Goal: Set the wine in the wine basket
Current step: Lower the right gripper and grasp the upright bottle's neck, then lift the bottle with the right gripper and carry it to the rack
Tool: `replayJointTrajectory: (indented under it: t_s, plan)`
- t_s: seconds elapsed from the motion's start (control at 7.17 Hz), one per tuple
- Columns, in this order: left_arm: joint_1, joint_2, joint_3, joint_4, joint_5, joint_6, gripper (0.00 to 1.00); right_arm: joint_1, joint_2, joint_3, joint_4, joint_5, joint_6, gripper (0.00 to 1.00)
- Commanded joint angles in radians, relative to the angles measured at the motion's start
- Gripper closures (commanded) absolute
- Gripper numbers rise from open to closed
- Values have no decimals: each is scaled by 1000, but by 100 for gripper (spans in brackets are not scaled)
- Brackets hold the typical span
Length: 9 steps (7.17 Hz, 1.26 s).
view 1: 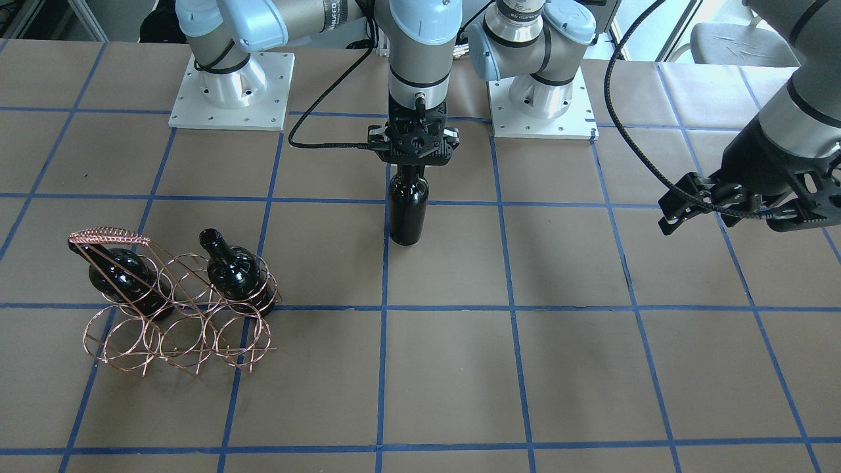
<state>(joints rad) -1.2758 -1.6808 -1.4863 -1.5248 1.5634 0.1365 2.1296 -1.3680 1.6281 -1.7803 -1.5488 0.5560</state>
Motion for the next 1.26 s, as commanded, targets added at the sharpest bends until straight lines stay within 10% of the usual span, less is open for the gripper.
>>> replayJointTrajectory:
  t_s: [0.0,0.56,1.12]
  plan:
    - [0,0,0,0,0,3,0,0,0,-1,-4,0,-1,89]
    - [1,0,-2,0,1,9,0,-69,-90,-36,68,-7,-51,97]
    - [-28,7,0,0,-6,-3,0,-395,-319,-34,327,-59,-392,100]
